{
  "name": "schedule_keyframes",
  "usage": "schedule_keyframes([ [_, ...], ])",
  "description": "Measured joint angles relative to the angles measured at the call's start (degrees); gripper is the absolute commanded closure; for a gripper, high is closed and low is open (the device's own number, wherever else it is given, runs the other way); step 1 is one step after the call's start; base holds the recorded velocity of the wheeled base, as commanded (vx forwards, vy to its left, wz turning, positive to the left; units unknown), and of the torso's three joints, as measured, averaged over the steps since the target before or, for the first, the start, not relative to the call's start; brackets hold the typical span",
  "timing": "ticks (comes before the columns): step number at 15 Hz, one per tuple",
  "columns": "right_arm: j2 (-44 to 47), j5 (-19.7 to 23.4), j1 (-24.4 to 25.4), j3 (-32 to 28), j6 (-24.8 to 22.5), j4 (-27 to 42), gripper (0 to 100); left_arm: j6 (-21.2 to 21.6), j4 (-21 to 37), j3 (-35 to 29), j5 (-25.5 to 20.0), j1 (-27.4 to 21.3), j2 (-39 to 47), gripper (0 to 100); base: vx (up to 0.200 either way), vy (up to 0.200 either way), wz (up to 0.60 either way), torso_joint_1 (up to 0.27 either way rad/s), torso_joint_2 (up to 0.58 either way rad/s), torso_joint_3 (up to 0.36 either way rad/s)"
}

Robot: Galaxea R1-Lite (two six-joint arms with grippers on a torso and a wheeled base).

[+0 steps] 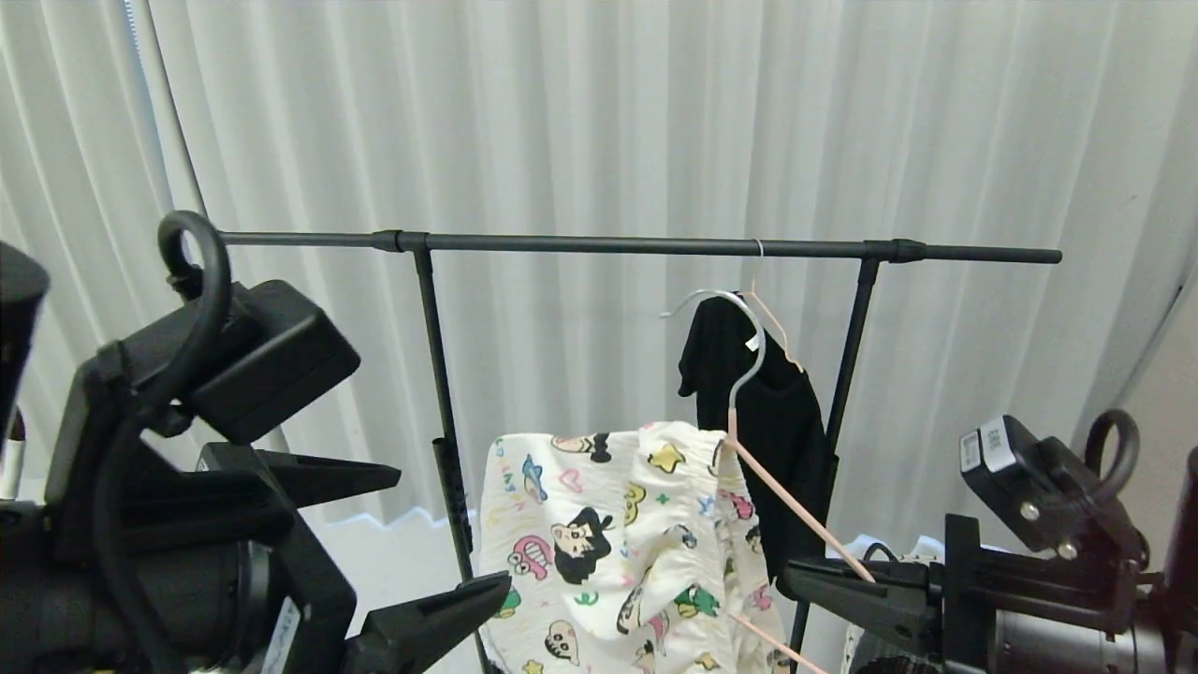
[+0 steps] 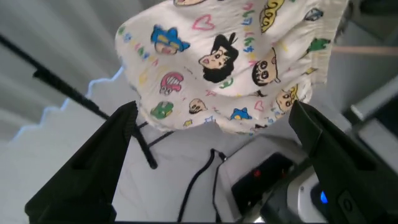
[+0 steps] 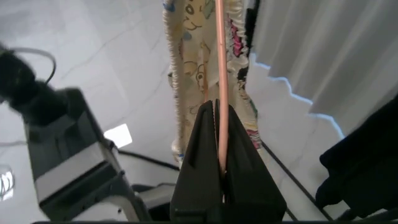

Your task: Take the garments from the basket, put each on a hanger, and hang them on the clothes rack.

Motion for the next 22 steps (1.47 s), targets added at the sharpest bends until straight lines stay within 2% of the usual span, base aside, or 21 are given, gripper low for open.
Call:
schedule_keyframes([
  [2,-1.7,2.4,1.0,2.5,-3.8,0.0,100,5.2,-6.5,5.2,-5.5,1.1,-2.1,0,0.000,0.000,0.00,0.000,0.00,0.000],
  [4,-2.8,2.9,3.4,4.1,-4.4,0.1,100,10.9,-15.3,11.2,-13.1,2.4,-2.9,0,0.000,0.000,0.00,0.000,0.00,0.000],
  [6,-3.4,2.9,6.2,4.6,-4.4,0.1,100,15.2,-17.8,15.7,-19.7,3.1,-2.9,0,0.000,0.000,0.00,0.000,0.00,0.000],
  [10,-3.7,2.8,10.4,4.8,-4.5,0.1,100,16.8,-19.3,17.3,-20.6,3.3,-1.4,0,0.000,0.000,0.00,0.000,0.00,0.000],
  [12,-3.5,2.6,12.1,4.5,-4.5,0.0,100,16.9,-19.7,17.4,-23.2,2.8,-0.5,0,0.000,0.000,0.00,0.000,0.00,0.000],
  [14,-3.3,2.7,12.6,4.0,-5.4,0.0,100,18.4,-19.8,17.9,-25.9,2.3,0.1,0,0.000,0.000,0.00,0.000,0.00,0.000],
  [17,-3.2,2.6,13.5,3.8,-5.9,0.0,100,20.6,-19.8,18.6,-26.2,2.1,1.0,0,0.000,0.000,0.00,0.000,0.00,0.000],
  [18,-3.2,2.6,13.8,3.7,-6.0,0.0,100,20.6,-19.8,18.6,-26.2,2.1,1.3,100,0.000,0.000,0.00,0.000,0.00,0.000],
  [22,-3.2,2.6,14.5,2.8,-6.0,0.1,100,20.7,-19.8,18.7,-26.3,2.0,1.8,100,0.000,0.000,0.00,0.000,0.00,0.000],
])
